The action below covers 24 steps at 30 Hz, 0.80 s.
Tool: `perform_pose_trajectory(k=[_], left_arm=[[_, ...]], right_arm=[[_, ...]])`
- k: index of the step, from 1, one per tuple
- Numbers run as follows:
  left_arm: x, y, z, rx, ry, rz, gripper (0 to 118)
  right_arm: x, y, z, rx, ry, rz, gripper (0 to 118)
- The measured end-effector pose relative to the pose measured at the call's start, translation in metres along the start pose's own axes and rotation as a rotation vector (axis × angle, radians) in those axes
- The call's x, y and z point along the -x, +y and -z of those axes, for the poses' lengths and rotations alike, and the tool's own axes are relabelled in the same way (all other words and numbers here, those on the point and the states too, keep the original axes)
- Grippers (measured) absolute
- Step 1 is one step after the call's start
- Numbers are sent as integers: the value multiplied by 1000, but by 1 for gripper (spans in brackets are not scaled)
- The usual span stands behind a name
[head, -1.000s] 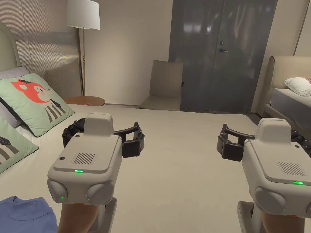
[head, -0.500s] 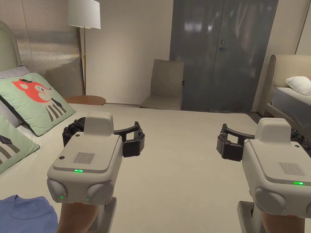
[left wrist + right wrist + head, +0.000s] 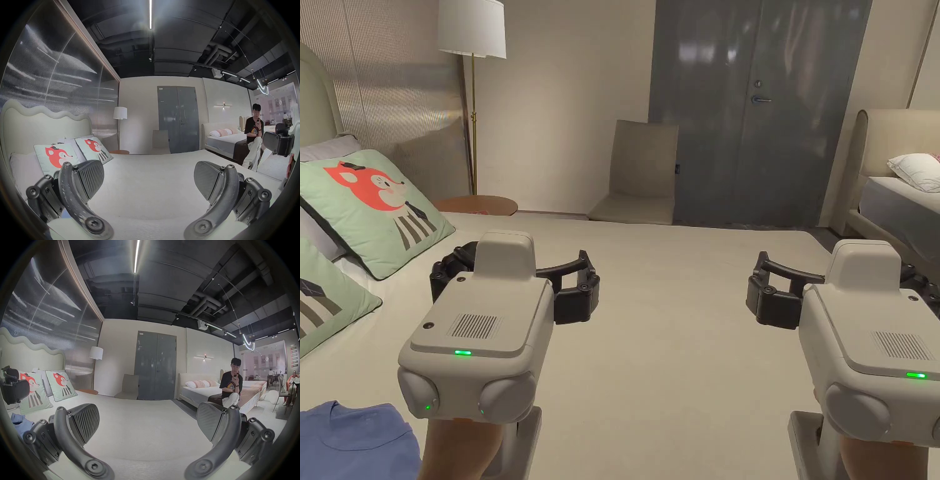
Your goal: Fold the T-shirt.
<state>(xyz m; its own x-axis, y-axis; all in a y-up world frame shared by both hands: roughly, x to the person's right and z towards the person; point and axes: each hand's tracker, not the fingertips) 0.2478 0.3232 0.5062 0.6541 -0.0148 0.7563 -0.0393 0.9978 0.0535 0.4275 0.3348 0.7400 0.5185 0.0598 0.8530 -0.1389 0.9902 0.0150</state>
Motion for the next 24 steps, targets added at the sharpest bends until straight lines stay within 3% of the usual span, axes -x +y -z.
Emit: perform_pose_trajectory(k=[24], left_arm=[[-3, 2, -2, -6, -3, 5, 111]], right_arm=[[0, 0, -2, -4, -2, 3, 118]])
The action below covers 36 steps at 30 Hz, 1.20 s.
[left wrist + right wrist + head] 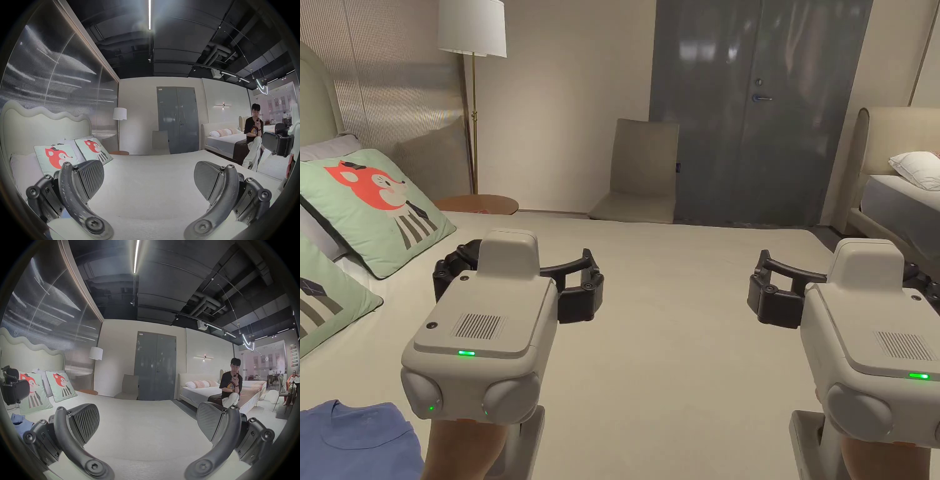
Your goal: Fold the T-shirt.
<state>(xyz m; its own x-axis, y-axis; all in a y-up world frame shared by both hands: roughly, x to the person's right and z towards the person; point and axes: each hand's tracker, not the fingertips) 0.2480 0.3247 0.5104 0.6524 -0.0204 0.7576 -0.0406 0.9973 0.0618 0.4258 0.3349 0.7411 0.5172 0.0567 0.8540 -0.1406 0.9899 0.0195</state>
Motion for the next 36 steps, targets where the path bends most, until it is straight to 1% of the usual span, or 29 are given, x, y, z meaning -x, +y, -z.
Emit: perform_pose_trajectory(k=[15, 18, 19, 20, 21, 22, 23, 24, 25, 26, 31, 33, 36], left_arm=[[0, 3, -3, -16, 0, -7, 110], [-1, 4, -5, -17, -13, -10, 106], [-2, 4, -6, -24, -15, -10, 96], [-3, 4, -7, -38, -8, -3, 78], [-5, 4, -8, -44, 6, 8, 58], [-6, 4, -7, -44, 13, 11, 36], [-7, 5, -7, -45, 16, 9, 25], [-6, 5, -7, -46, 13, 2, 18], [-6, 6, -7, -43, 7, -5, 9], [-7, 6, -8, -40, 4, -6, 1], [-11, 8, -11, -43, 3, 4, 0], [-8, 8, -11, -33, 7, -8, 0], [6, 10, -15, -32, 33, -13, 0]], right_arm=[[-2, 3, -4, -13, -9, 0, 118], [-1, 4, -5, -15, -18, -10, 118], [-1, 4, -6, -15, -17, -13, 118], [-1, 4, -7, -18, -13, -14, 114], [-1, 5, -9, -27, -6, -10, 104], [-1, 5, -11, -32, -7, -8, 76], [0, 6, -11, -31, -11, -12, 49], [0, 7, -10, -23, -23, -18, 24], [0, 6, -9, -17, -31, -20, 5], [-1, 6, -9, -15, -32, -18, 2], [-7, 5, -11, -15, -16, -11, 0], [-3, 6, -12, -19, -13, -22, 0], [9, 9, -12, -25, 28, -17, 0]])
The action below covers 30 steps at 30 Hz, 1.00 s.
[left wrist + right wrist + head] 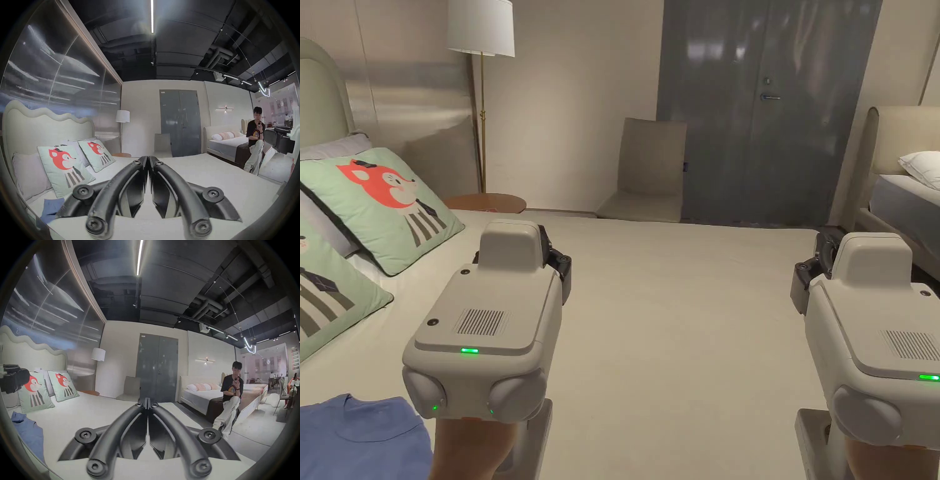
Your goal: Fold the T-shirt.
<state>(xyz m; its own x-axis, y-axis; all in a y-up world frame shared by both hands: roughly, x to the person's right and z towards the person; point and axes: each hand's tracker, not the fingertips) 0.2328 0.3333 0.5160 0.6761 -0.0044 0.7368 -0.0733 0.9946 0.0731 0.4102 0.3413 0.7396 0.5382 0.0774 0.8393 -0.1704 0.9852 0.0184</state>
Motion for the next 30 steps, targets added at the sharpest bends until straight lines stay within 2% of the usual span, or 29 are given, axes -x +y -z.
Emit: perform_pose_trajectory(k=[3, 11, 14, 22, 25, 30], left_arm=[[29, 4, -10, -2, 69, 14, 0], [125, 12, -54, 13, 326, 94, 0], [147, 11, -66, 27, 372, 104, 0], [167, -10, -73, 106, 406, 98, 0], [172, -27, -66, 215, 390, 57, 0], [183, -82, -42, 502, 354, -12, 0]], right_arm=[[26, 3, 5, -13, 69, 13, 0], [127, 5, 9, -19, 317, 81, 0], [154, 3, 9, -18, 367, 80, 0], [187, -6, 13, 10, 432, 80, 0], [194, -15, 15, 33, 444, 74, 0], [207, -39, 23, 100, 460, 47, 0]])
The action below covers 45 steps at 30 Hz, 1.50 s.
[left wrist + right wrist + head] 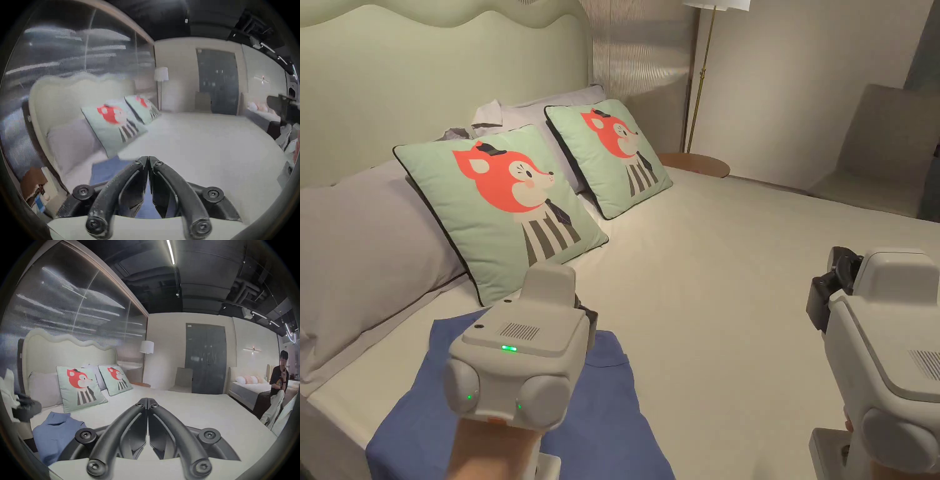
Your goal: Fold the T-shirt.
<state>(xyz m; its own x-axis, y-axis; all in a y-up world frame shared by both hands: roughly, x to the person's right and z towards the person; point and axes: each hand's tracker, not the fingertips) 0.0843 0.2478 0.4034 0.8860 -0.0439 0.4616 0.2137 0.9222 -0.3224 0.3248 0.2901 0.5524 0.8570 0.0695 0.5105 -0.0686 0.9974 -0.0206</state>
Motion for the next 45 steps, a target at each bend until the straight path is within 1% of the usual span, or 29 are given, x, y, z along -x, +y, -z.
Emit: perform_pose_trajectory(k=[3, 7, 8, 9, 10, 11, 12, 13, 17, 18, 20, 21, 22, 23, 24, 25, 26, 28, 29, 30, 31, 32, 35, 38, 41, 45], left_arm=[[2, -29, 31, 163, -42, -70, 0], [1, -64, 69, 363, -68, -129, 1], [0, -71, 78, 412, -69, -140, 8], [-1, -79, 86, 451, -67, -157, 33], [-1, -85, 93, 479, -74, -164, 81], [-2, -91, 100, 507, -81, -170, 108], [-4, -96, 101, 492, -114, -193, 109], [-4, -99, 104, 479, -75, -167, 106], [-16, -111, 121, 550, -60, -150, 106], [-13, -116, 123, 566, -58, -150, 103], [-16, -122, 126, 579, -57, -138, 79], [-16, -126, 126, 586, -33, -121, 72], [-15, -129, 125, 580, 5, -94, 68], [-15, -128, 122, 562, -22, -105, 63], [-14, -125, 120, 563, -30, -108, 51], [-14, -123, 118, 559, -31, -108, 24], [-11, -120, 117, 542, -23, -111, 5], [-5, -115, 115, 510, 44, -124, 5], [2, -112, 114, 506, -21, -181, 5], [9, -109, 113, 508, -50, -240, 5], [12, -105, 109, 495, -42, -258, 5], [12, -99, 102, 478, -50, -255, 5], [10, -69, 81, 338, -55, -220, 5], [3, -28, 59, 213, -138, -247, 5], [-19, 8, 35, 97, -210, -195, 5], [-57, 46, 9, -34, -357, -172, 5]], right_arm=[[3, -15, 9, 42, 5, -12, 0], [3, -34, 22, 93, 8, -26, 0], [3, -38, 26, 106, 6, -30, 0], [2, -42, 29, 119, 5, -31, 0], [2, -45, 32, 130, 5, -31, 0], [1, -49, 34, 139, 5, -32, 0], [0, -52, 36, 146, 2, -34, 0], [0, -55, 38, 153, 0, -36, 0], [-2, -66, 44, 184, -4, -36, 0], [-3, -69, 45, 189, -5, -37, 0], [-3, -72, 45, 200, -5, -37, 0], [-4, -74, 46, 205, -5, -37, 0], [-4, -75, 46, 209, -5, -39, 0], [-4, -76, 46, 213, -5, -41, 0], [-5, -77, 46, 217, -4, -43, 0], [-5, -77, 46, 219, -5, -42, 0], [-5, -77, 46, 222, -6, -40, 0], [-8, -76, 45, 223, -7, -28, 0], [-9, -75, 43, 220, -8, -24, 0], [-11, -73, 41, 214, -9, -21, 0], [-13, -71, 39, 210, -12, -21, 0], [-15, -68, 37, 203, -16, -22, 0], [-26, -60, 31, 183, -33, -13, 0], [-41, -50, 20, 158, -62, 1, 0], [-60, -39, 4, 132, -98, 15, 0], [-93, -24, -24, 89, -168, 23, 0]])
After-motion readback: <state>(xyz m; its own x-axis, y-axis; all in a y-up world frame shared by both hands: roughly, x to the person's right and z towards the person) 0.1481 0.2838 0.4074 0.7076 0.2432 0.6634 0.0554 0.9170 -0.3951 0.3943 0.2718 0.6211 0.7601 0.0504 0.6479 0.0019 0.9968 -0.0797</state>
